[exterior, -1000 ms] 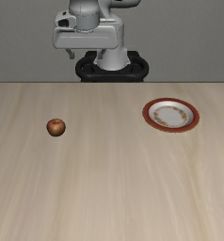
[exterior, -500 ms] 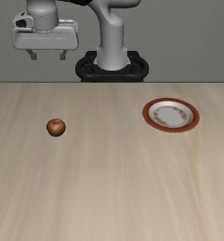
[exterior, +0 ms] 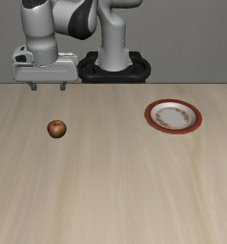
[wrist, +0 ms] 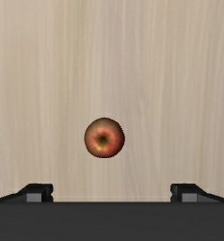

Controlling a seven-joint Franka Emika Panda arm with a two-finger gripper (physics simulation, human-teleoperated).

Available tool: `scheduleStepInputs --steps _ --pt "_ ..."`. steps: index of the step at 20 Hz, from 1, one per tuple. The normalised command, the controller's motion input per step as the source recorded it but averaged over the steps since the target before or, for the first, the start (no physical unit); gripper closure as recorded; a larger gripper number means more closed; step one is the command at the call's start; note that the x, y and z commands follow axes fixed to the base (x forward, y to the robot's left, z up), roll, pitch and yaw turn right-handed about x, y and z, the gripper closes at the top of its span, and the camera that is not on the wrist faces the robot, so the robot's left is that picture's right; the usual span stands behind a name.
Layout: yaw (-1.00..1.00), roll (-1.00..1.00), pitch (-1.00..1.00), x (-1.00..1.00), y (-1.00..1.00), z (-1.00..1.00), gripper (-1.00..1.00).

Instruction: Pick the apple on the table and place it on the plate

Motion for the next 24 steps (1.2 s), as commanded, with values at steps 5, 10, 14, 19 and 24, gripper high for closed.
scheduleStepInputs --steps 5,10,14,19,24 --pt "0.0 0.0 0.0 0.0 0.0 -1.0 -1.0" --pt "0.0 0.0 0.0 0.0 0.0 -1.0 -1.0" --pt "0.0 0.0 0.0 0.5 0.0 -0.5 -1.0" --pt "0.0 0.0 0.0 0.0 0.0 0.0 1.0" --pt "0.0 0.0 0.0 0.0 0.0 0.2 1.0"
